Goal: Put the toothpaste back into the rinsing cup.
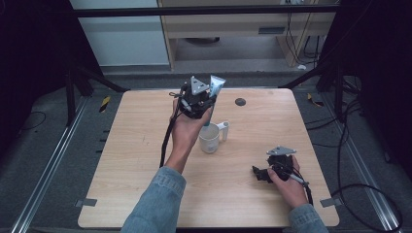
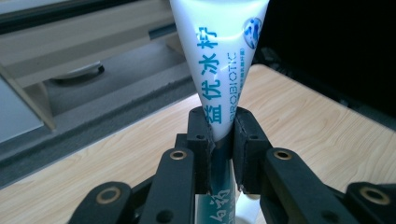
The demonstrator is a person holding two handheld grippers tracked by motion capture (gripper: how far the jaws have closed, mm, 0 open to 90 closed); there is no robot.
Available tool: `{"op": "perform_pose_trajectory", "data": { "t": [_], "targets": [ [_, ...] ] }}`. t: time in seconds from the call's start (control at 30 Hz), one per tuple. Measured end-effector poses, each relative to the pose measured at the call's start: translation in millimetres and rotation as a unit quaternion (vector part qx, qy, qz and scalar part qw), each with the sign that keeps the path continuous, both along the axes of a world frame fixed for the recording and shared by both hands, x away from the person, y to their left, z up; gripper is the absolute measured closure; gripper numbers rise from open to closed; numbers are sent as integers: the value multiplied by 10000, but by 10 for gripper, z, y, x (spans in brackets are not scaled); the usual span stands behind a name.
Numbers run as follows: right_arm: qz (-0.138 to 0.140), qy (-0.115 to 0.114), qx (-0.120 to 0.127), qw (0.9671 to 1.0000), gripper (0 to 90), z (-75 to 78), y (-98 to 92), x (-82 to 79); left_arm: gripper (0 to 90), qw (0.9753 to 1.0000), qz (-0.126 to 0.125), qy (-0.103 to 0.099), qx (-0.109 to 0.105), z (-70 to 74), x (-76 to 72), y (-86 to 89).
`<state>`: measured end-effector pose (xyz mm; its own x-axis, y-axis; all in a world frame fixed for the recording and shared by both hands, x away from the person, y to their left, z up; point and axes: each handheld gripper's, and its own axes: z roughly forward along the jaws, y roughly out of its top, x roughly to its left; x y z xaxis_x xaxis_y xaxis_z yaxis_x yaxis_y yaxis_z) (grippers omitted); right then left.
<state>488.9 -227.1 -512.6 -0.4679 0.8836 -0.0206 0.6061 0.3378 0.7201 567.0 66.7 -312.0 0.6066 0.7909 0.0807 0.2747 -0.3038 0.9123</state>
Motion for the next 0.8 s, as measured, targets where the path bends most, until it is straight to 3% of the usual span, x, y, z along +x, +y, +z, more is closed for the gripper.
{"op": "perform_pose_trajectory", "data": {
  "t": [0.03,0.17,0.43,0.8],
  "targets": [
    [-7,5,7,10000,4,0,1,-1,786,9999,-35,-62,-102,4,-15,-3],
    [-39,20,69,10000,4,3,8,-3,786,9999,-42,-152,5,-17,-19,-25],
    [-36,21,65,10000,4,3,7,-3,785,9998,-26,-178,-66,-84,-12,-11],
    [-36,21,64,10000,4,3,7,-3,785,9988,-6,-486,-65,-168,-11,8]
  ]
}}
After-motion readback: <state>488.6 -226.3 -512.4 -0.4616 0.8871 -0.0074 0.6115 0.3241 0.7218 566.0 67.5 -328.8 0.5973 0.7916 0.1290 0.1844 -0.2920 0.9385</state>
